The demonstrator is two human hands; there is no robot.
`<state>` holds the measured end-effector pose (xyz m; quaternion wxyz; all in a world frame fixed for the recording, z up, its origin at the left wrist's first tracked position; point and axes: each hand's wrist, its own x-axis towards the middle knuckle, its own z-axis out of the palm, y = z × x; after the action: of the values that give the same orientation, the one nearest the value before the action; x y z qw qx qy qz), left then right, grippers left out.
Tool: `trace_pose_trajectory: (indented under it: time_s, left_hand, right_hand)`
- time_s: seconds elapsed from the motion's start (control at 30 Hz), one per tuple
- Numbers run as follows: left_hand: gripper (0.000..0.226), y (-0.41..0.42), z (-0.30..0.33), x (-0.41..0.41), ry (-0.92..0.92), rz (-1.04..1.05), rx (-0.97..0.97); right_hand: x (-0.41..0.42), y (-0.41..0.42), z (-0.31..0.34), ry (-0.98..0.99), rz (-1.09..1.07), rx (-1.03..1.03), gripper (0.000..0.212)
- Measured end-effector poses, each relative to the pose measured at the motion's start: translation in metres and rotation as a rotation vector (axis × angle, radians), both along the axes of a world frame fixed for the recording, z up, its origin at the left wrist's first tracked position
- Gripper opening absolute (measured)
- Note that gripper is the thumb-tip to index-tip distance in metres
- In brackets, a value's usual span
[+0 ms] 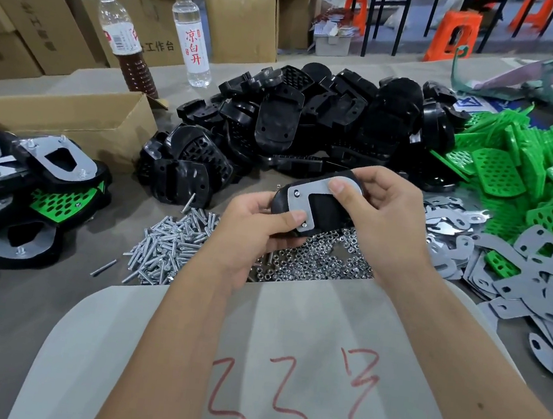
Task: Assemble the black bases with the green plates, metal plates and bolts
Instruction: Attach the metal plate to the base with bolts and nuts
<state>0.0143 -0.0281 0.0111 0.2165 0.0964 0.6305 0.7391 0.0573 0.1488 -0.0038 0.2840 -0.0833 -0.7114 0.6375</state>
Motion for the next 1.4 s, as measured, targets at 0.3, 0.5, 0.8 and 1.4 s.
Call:
trace_pose_trajectory:
  time_s: [0.3,0.5,0.8,1.4]
  left_hand:
    - [0.019,0.008,-0.001,0.004,0.014,0.033,0.006]
    - [0.014,0.012,0.001,0.005,-0.032,0.093,0.066]
    - [0.011,0.025,-0.008,0.002,0.123,0.287,-0.049]
    - [0.002,0.021,-0.014,-0.003,0.165,0.418,-0.120]
  right_hand:
    - [-0.001,0.003,0.000,-0.002,-0.028,0.007,0.008]
    - [0.003,0.011,0.009,-0.024,0.000,0.097,0.041]
    - [0.034,0.105,0.033,-0.678,0.026,0.958,0.020]
    - [0.016,0.069,0.059,-0.186,0.078,0.357,0.022]
